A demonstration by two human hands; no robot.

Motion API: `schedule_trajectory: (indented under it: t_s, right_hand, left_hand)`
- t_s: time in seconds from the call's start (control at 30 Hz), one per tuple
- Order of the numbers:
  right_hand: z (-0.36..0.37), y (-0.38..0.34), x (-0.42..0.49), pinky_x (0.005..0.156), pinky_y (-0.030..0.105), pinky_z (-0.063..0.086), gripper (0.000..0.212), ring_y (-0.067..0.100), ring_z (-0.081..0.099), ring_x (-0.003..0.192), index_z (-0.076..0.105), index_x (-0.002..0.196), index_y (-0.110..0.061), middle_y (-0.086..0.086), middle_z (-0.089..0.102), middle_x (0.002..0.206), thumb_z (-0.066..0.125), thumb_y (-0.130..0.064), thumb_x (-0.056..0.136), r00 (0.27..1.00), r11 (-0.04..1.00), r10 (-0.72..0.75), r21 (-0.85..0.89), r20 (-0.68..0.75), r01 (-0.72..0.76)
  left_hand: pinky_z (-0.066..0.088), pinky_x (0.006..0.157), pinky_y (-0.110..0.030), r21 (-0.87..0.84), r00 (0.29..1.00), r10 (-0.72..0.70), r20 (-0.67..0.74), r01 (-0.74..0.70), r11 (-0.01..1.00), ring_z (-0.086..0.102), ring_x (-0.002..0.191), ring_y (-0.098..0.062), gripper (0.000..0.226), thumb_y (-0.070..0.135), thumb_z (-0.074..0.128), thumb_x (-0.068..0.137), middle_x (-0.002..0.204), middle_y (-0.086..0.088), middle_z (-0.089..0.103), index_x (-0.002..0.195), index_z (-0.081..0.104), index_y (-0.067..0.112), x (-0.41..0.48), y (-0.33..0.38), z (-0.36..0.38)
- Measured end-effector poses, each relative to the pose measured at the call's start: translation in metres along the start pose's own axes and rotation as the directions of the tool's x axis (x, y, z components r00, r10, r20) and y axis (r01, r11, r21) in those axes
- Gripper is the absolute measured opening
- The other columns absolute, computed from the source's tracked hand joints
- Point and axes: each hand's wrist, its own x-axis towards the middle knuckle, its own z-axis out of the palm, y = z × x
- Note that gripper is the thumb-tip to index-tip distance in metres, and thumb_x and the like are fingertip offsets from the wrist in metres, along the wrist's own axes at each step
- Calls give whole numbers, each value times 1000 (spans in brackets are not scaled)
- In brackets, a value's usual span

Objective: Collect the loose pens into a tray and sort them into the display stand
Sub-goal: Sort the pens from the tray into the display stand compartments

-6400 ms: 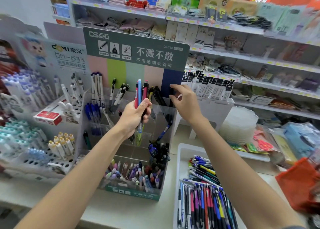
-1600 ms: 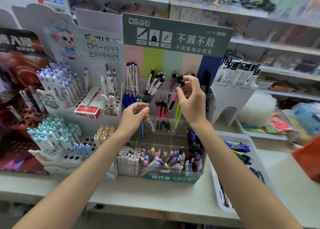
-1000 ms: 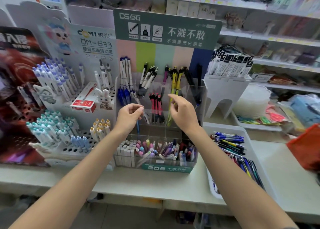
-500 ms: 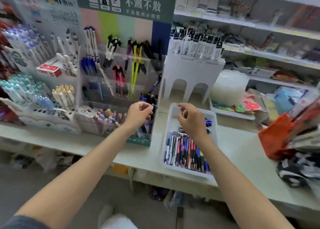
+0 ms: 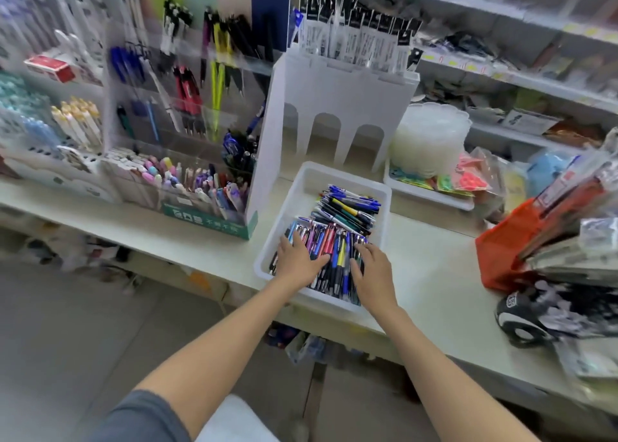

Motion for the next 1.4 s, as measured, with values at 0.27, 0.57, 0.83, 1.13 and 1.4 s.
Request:
schedule_trajectory:
  t_s: [0.27,0.57,0.83,1.13,1.4]
  right_hand:
    - [14,8,-2,115,38,31,40,22,40,135,53,139,-11,6,50,143,51,-23,101,996,999,-8,37,-89,11]
    - [16,8,0,114,37,32,41,21,41,134,51,141,-16,4,50,142,47,-27,102,997,999,-25,-41,-79,22]
    - [17,9,1,113,39,35,41,22,42,132,51,141,-14,5,51,141,45,-26,102,997,998,-31,-60,-68,27]
    - [15,7,1,114,39,33,41,22,41,134,50,142,-15,5,50,143,44,-27,103,998,996,-30,-85,-48,26]
    - [11,7,0,116,38,30,41,22,38,137,48,144,-16,6,46,147,43,-27,104,1000,999,-18,-47,-18,17]
  left_hand:
    - [27,114,-47,222,989,-86,-118,110,969,30,142,-37,105,73,51,84,155,-21,29,153,20,0,5,12,9]
    - [53,71,-42,32,997,-32,-68,34,999,64,105,-37,67,57,61,87,119,-22,63,120,54,-1,16,3,10]
    - [42,68,-34,-68,996,-47,-73,41,997,56,86,-26,47,30,59,98,100,-9,60,131,43,1,7,3,-3]
    - [48,73,-34,-139,991,-4,-136,-15,990,61,89,-28,29,20,64,93,108,-11,65,118,53,10,10,-2,-12]
    - [48,68,-30,-434,995,22,-100,-63,899,62,80,-24,17,14,76,87,85,-6,65,96,62,11,11,-12,-34]
